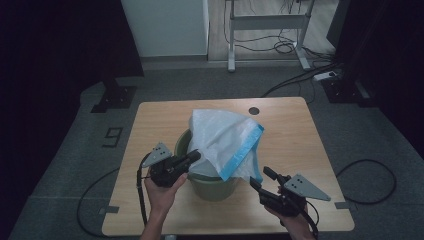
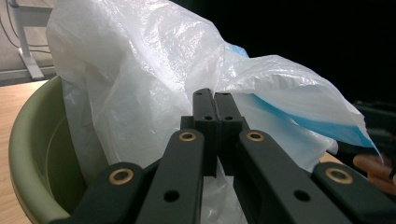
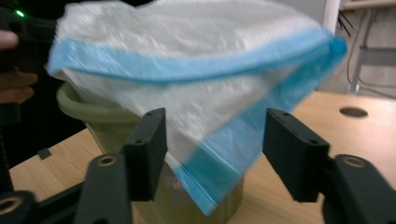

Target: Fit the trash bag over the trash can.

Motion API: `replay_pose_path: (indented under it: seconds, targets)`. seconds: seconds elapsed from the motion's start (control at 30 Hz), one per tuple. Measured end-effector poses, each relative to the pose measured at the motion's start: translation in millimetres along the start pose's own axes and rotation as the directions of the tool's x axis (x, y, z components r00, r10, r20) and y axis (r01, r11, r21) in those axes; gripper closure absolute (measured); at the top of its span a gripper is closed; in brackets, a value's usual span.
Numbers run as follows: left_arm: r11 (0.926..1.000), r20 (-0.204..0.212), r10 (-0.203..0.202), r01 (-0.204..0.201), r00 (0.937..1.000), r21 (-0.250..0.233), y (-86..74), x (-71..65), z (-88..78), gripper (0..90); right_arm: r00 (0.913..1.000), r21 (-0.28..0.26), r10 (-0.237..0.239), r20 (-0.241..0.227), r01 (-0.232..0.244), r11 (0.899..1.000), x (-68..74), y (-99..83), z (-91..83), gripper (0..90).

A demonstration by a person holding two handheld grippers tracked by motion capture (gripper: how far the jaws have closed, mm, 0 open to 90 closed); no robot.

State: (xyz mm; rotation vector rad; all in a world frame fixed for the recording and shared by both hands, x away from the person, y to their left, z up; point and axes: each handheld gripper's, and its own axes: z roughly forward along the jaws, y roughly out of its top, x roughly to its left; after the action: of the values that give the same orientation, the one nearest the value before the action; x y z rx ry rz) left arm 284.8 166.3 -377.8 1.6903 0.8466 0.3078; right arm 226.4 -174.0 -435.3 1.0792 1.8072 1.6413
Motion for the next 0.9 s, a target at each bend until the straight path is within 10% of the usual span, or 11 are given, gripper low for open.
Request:
replay_pose_path:
  seconds: [0.4,0.53,0.9]
  targets:
    - [0.9999,-0.005,-0.013,0.013,0.9999,-0.003,0.2,2.8,0.1,90.0,0.9999,0.028,0.008,-0.007,-0.007,1.0,8.6,-21.6,6.6,29.7]
    - [0.9999,-0.003,-0.012,0.012,0.9999,-0.005,0.4,2.8,-0.9,90.0,0.999,-0.004,0.004,0.045,-0.004,1.0,3.2,-14.0,12.1,47.2]
    - [0.9999,0.021,-0.01,0.01,0.9997,0.002,-2.0,2.0,1.9,90.0,0.9978,-0.085,-0.066,0.006,0.067,0.994,-9.9,18.2,19.0,87.6]
